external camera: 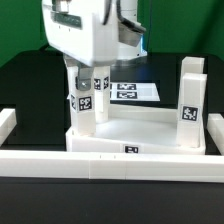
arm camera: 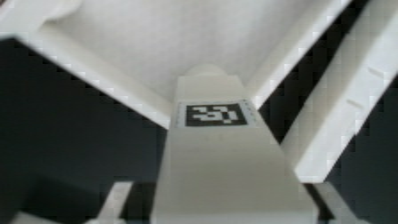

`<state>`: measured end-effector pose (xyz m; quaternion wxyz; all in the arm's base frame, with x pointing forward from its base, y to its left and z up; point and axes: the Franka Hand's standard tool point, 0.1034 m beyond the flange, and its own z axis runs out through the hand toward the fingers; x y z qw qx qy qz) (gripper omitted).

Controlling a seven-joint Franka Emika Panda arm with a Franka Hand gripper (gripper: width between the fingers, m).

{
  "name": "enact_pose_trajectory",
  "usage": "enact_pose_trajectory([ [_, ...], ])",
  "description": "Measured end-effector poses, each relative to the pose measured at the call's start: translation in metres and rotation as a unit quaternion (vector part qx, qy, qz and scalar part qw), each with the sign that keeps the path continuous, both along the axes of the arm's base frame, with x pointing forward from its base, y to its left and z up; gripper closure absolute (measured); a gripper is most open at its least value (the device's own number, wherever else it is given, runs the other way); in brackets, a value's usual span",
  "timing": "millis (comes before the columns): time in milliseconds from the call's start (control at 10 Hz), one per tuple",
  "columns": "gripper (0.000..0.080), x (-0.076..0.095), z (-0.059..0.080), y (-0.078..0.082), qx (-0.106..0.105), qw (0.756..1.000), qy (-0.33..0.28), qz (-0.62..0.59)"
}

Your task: Assemble desk

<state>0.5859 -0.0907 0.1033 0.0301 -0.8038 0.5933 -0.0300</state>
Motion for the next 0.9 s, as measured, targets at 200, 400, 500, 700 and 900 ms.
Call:
enact_pose_trajectory([
  [200,0.0509,-0.0005,-0.0001,-0.0012,0.014,0.995,0.000,-0.099],
  [400,0.0509,-0.0006,-0.0001,-0.0004,0.024,0.986,0.002,-0.167],
  [500,0.0509,-0.0005,-0.0001,0.0001,0.026,0.981,0.003,-0.191],
  [700,0.0509,-0.0004,-0.0002,0.0006,0.031,0.970,0.004,-0.241],
  [900,0.0509,-0.0003,-0.0003,0.0013,0.034,0.960,0.005,-0.279],
])
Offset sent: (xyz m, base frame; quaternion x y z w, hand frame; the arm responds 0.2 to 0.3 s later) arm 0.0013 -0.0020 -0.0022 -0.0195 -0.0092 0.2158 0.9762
